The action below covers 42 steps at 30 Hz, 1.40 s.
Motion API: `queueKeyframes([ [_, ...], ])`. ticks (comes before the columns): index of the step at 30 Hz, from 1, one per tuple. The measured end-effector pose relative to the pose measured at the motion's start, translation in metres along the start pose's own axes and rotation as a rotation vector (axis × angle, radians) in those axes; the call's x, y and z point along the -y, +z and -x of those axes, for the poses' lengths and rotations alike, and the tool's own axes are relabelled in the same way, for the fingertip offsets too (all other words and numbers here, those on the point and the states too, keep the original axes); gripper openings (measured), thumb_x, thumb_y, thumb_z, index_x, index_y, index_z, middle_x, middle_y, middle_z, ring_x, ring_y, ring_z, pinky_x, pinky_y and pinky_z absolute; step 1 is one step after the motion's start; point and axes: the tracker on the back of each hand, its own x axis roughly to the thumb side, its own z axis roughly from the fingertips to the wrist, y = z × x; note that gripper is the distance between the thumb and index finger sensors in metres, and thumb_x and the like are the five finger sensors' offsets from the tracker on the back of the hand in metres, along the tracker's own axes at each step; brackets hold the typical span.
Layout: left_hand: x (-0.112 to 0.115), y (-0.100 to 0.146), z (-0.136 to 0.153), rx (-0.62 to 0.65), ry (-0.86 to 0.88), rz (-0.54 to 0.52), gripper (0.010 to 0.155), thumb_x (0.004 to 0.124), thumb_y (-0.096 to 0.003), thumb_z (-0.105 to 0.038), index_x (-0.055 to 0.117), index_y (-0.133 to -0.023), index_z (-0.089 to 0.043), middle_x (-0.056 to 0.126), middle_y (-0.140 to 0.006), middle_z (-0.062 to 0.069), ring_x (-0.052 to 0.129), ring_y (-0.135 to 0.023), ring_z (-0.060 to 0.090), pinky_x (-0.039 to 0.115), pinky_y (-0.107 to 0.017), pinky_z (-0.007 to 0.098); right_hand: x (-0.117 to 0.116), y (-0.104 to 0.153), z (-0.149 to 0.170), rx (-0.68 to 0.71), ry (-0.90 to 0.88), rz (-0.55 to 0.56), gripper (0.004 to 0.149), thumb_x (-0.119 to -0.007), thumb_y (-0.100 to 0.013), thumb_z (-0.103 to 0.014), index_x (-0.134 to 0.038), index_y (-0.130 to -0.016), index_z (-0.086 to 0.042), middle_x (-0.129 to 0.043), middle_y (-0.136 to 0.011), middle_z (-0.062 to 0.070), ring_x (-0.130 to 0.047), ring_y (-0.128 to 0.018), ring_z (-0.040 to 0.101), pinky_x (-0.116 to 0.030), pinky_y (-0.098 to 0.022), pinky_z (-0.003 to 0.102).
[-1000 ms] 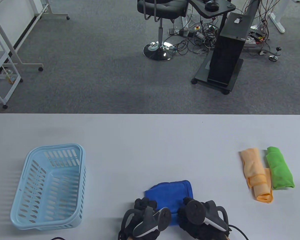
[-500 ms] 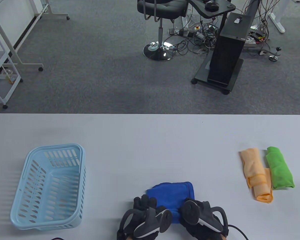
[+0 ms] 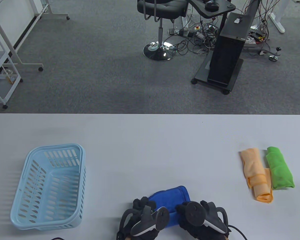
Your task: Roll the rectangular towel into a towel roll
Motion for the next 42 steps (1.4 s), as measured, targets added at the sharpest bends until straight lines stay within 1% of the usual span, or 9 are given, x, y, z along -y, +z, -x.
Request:
queueKeyframes([
  [8, -0.013, 0.007, -0.008, 0.063, -0.029, -0.222, 0.049, 0.072, -0.0394, -0.042, 0.073, -0.088, -0.034, 0.064, -0.104, 0.012, 0.054, -0.099, 0.042, 0.042, -0.069, 0.067, -0.007, -0.01, 0.001, -0.072, 0.052, -0.022, 0.059, -0.077, -0.028, -0.041, -0.076, -0.087, -0.031, -0.067, -0.093, 0.005, -0.07, -0.09, 0.03, -0.051, -0.069, 0.06],
  [13, -0.005, 0.004, -0.017, 0.052, -0.2, -0.072, 0.074, 0.075, -0.0313, -0.059, 0.07, -0.097, -0.027, 0.066, -0.106, 0.012, 0.051, -0.102, 0.043, 0.041, -0.071, 0.069, -0.007, -0.01, 0.002, -0.074, 0.041, -0.005, 0.057, -0.069, -0.031, -0.04, -0.078, -0.087, -0.029, -0.066, -0.091, 0.003, -0.068, -0.091, 0.029, -0.044, -0.07, 0.064],
  [20, -0.002, 0.002, -0.009, 0.023, -0.114, -0.072, 0.061, 0.074, -0.0329, -0.044, 0.081, -0.091, -0.029, 0.087, -0.093, 0.004, 0.075, -0.095, 0.036, 0.052, -0.069, 0.067, 0.001, -0.001, 0.002, -0.031, 0.014, 0.065, 0.058, -0.073, -0.03, -0.04, -0.074, -0.086, -0.028, -0.089, -0.072, -0.001, -0.09, -0.074, 0.024, -0.055, -0.067, 0.061],
  [26, -0.009, 0.004, -0.006, 0.001, -0.116, -0.174, 0.064, 0.073, -0.0342, -0.041, 0.064, -0.097, -0.039, 0.095, -0.082, 0.005, 0.084, -0.088, 0.033, 0.056, -0.069, 0.066, 0.005, 0.006, -0.001, 0.009, 0.005, 0.092, 0.058, -0.075, -0.028, -0.042, -0.075, -0.085, -0.028, -0.08, -0.083, 0.002, -0.083, -0.082, 0.026, -0.054, -0.068, 0.061],
  [29, -0.008, 0.003, -0.005, 0.003, -0.082, -0.164, 0.057, 0.07, -0.0347, -0.041, 0.075, -0.091, -0.033, 0.103, -0.071, 0.005, 0.092, -0.081, 0.032, 0.059, -0.067, 0.065, 0.002, 0.006, -0.002, 0.015, 0.014, 0.038, 0.072, -0.077, -0.024, -0.051, -0.072, -0.09, -0.024, -0.076, -0.087, 0.005, -0.079, -0.085, 0.029, -0.052, -0.068, 0.062],
  [33, -0.006, 0.0, -0.006, -0.017, -0.112, -0.138, 0.055, 0.069, -0.035, -0.042, 0.081, -0.088, -0.034, 0.104, -0.071, 0.005, 0.08, -0.089, 0.035, 0.052, -0.069, 0.066, -0.006, 0.001, -0.006, -0.012, 0.065, -0.026, 0.067, -0.076, -0.026, -0.046, -0.071, -0.09, -0.026, -0.075, -0.085, 0.003, -0.078, -0.084, 0.027, -0.053, -0.068, 0.06],
  [36, -0.008, 0.003, -0.008, -0.012, -0.132, -0.173, 0.058, 0.071, -0.0379, -0.041, 0.061, -0.095, -0.04, 0.07, -0.097, 0.008, 0.058, -0.097, 0.039, 0.041, -0.071, 0.066, -0.005, -0.002, -0.005, -0.047, 0.047, -0.024, 0.061, -0.072, -0.029, -0.043, -0.076, -0.087, -0.026, -0.078, -0.081, 0.003, -0.081, -0.08, 0.027, -0.055, -0.067, 0.06],
  [39, -0.014, 0.007, -0.012, 0.008, -0.151, -0.241, 0.052, 0.074, -0.0383, -0.041, 0.066, -0.089, -0.041, 0.066, -0.097, 0.007, 0.054, -0.097, 0.039, 0.038, -0.071, 0.066, -0.006, -0.005, -0.001, -0.083, 0.059, -0.007, 0.058, -0.068, -0.03, -0.043, -0.081, -0.085, -0.027, -0.079, -0.078, 0.003, -0.081, -0.078, 0.027, -0.055, -0.067, 0.059],
  [42, -0.011, 0.006, -0.013, 0.044, -0.129, -0.136, 0.066, 0.068, -0.0338, -0.056, 0.07, -0.096, -0.033, 0.066, -0.101, 0.011, 0.05, -0.1, 0.043, 0.036, -0.071, 0.068, -0.005, -0.006, 0.002, -0.116, 0.048, 0.007, 0.057, -0.067, -0.031, -0.044, -0.083, -0.083, -0.028, -0.075, -0.08, 0.004, -0.076, -0.081, 0.029, -0.053, -0.067, 0.06],
])
